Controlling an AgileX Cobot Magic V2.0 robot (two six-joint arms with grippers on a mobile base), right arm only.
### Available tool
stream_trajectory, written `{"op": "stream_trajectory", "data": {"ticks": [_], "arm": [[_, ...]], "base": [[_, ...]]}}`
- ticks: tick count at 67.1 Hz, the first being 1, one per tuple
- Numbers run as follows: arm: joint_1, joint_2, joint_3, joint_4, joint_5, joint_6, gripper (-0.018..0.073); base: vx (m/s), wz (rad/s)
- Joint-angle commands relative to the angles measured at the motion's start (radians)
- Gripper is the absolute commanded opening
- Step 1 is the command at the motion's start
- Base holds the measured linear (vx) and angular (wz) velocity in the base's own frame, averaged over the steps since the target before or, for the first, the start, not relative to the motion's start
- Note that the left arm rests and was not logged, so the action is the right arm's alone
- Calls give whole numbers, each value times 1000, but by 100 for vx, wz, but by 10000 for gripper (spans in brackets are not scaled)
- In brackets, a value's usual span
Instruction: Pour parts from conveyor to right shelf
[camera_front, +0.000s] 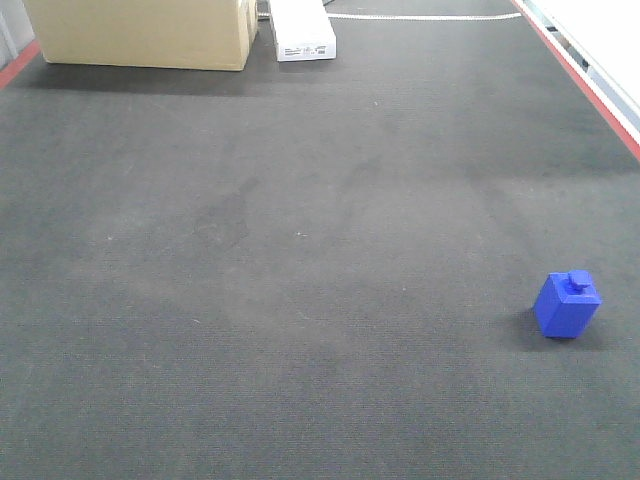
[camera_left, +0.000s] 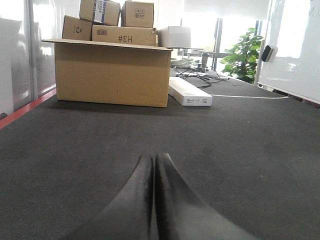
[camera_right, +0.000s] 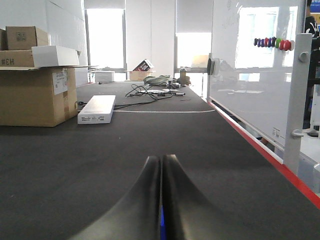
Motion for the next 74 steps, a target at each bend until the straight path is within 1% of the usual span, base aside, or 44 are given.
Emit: {"op": "stream_trajectory", "data": {"ticks": [1, 6, 12, 18, 26, 31, 44, 48, 59, 67, 74], "arm": [[-7, -6, 16, -1, -89, 1, -8], [-7, -6, 7, 5, -101, 24, -8], [-7, -6, -30, 5, -97, 26, -8], [-7, 7, -105, 4, -56, 26, -8], [-7, 78, -232, -9, 58, 22, -8], [-7, 158, -321, -9, 135, 22, -8], [-7, 357, -476, 6, 305, 26, -8], [-7, 405, -500, 25, 339, 26, -8], [-7, 494, -505, 26, 334, 26, -8], [-7, 518, -505, 47, 360, 30, -8], [-7, 518, -505, 33, 393, 18, 4]], "base": [[0, 0], [0, 0], [0, 0], [0, 0], [0, 0], [0, 0], [0, 0], [0, 0], [0, 0], [0, 0], [0, 0]]}}
